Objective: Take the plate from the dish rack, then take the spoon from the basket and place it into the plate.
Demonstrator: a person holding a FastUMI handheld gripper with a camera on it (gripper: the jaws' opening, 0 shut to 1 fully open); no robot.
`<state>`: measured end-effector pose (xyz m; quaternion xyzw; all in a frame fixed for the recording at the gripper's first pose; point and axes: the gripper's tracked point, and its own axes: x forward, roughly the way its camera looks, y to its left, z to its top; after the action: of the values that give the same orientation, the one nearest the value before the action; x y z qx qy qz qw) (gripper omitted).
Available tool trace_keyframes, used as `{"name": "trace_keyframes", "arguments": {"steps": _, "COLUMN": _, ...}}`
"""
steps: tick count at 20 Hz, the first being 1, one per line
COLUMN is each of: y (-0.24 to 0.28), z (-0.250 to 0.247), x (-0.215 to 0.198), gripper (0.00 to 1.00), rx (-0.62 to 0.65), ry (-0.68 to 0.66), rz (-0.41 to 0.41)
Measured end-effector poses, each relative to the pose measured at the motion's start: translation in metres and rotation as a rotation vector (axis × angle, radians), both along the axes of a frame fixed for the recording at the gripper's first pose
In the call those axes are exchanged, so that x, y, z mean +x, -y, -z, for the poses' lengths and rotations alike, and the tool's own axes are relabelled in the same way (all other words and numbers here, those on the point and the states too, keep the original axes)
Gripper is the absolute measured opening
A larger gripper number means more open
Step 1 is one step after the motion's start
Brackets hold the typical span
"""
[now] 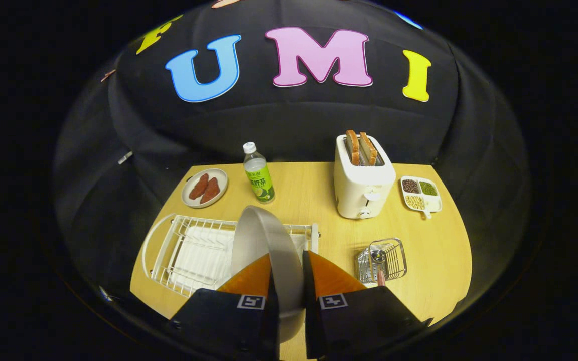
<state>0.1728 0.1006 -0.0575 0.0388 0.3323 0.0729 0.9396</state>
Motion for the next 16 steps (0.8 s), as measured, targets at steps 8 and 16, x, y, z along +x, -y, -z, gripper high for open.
{"name": "trace_keyframes", "arguments": {"steps": 8, "y": 0.057, "z": -0.025, "x": -0.099, "gripper": 0.24, "rx": 0.067, "ry": 0.012, "rz": -0.148}}
{"name": "trace_keyframes", "arguments": {"steps": 16, "y": 0.122, "z": 0.047, "x": -0.160, "gripper": 0.24, "rx": 0.165, "ry": -0.131, "rz": -0.214}}
